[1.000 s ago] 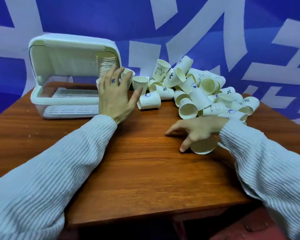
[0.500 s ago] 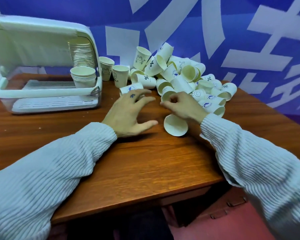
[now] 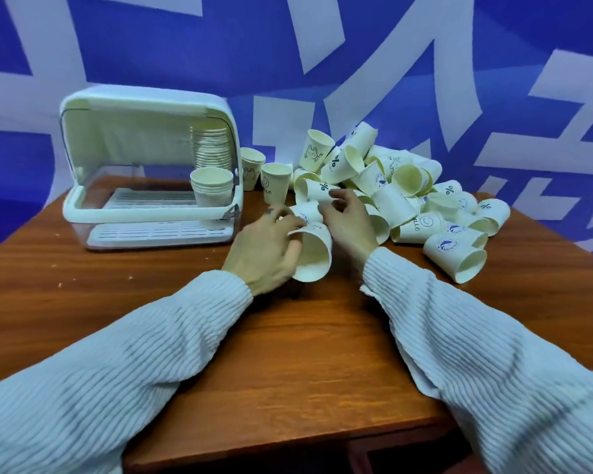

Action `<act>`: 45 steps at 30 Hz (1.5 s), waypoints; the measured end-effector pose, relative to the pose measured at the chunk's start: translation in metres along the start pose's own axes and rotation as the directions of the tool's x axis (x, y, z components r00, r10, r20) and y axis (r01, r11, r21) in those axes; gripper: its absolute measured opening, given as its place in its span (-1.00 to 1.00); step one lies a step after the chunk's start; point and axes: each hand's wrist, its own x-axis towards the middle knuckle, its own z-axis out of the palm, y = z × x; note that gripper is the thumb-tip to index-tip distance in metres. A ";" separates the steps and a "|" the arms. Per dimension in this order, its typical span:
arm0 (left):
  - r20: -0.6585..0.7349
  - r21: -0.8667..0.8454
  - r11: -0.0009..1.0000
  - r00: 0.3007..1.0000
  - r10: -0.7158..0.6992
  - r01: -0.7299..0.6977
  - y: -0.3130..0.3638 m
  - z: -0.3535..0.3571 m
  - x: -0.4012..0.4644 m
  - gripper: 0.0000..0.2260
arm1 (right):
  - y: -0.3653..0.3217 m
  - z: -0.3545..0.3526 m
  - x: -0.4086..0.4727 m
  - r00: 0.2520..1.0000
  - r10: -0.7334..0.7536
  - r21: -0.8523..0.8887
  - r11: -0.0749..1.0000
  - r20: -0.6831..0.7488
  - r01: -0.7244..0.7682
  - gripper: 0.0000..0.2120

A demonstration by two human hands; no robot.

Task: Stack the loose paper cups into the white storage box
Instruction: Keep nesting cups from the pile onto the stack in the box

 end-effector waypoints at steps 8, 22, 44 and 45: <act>-0.462 -0.397 0.868 0.753 -0.469 0.297 -0.032 -0.074 0.016 -0.81 | -0.020 0.013 0.026 0.991 -0.131 0.011 0.991 -0.010 0.131 -0.78; -0.601 -0.568 0.740 0.432 -0.672 0.360 -0.078 -0.102 0.011 -0.87 | -0.113 0.105 0.041 0.756 -0.503 -0.344 0.682 0.420 0.645 -0.79; -0.551 -0.350 0.821 0.609 -0.570 0.452 -0.082 -0.118 0.073 -0.74 | -0.061 0.107 0.029 0.771 -0.529 -0.220 0.754 0.355 0.619 -0.55; -0.534 -0.309 0.821 0.627 -0.567 0.480 -0.083 -0.117 0.075 -0.75 | -0.059 0.106 0.025 0.766 -0.539 -0.220 0.748 0.349 0.626 -0.56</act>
